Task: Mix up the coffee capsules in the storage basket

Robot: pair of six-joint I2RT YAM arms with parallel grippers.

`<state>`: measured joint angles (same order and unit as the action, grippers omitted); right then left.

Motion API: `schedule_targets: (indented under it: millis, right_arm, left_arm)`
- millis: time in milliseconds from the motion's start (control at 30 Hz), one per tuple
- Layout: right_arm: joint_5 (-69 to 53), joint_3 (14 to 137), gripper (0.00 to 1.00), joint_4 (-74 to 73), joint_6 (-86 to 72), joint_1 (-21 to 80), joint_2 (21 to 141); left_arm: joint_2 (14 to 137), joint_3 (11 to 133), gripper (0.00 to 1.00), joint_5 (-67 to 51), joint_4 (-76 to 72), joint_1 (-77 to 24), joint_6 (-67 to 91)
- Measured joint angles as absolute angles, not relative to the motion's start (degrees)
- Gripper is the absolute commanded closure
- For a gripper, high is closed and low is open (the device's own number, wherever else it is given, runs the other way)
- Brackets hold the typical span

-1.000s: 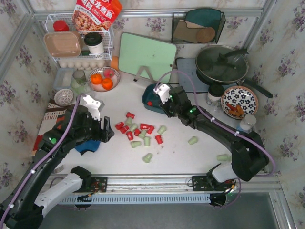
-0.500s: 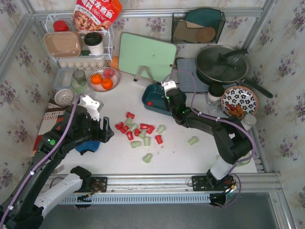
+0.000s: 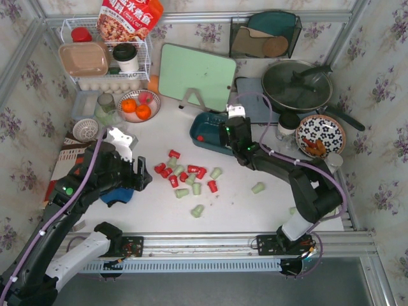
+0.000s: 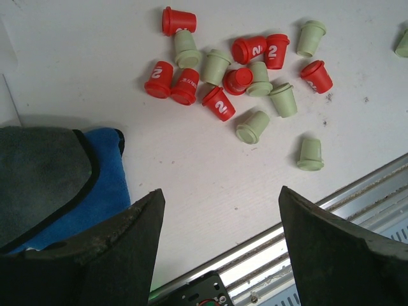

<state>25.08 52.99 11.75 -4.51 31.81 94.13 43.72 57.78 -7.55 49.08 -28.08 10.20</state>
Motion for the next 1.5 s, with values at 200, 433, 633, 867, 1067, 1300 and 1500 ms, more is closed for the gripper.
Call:
schedule_targets:
  millis: [200,433,633,867,1067,1300,1500]
  right_arm:
    - [29.5,53.1,0.24,7.4,-12.2,31.8,86.7]
    - [38.4,52.7,0.24,-3.4,-25.3,31.8,80.2]
    - [41.0,51.5,0.25,-14.0,-36.3,31.8,77.0]
    - [41.8,48.0,0.29,-25.3,-48.7,31.8,73.2]
    - [40.5,45.1,0.29,-32.1,-55.6,31.8,72.5]
    - [37.0,40.4,0.32,-35.4,-57.8,33.6,73.4]
    - [34.5,37.5,0.35,-35.9,-59.5,35.7,73.0]
  left_arm:
    - [43.5,57.8,0.25,-7.6,49.1,-28.1,10.2]
    - [43.3,57.8,0.25,-7.6,49.1,-28.1,10.2]
    - [43.1,57.8,0.25,-7.6,49.1,-28.0,10.2]
    - [43.2,57.8,0.25,-7.6,49.1,-28.0,10.2]
    - [43.3,57.8,0.25,-7.6,49.1,-27.9,10.2]
    - [43.3,57.8,0.25,-7.6,49.1,-27.8,10.2]
    - [43.5,57.8,0.25,-7.6,49.1,-27.5,10.2]
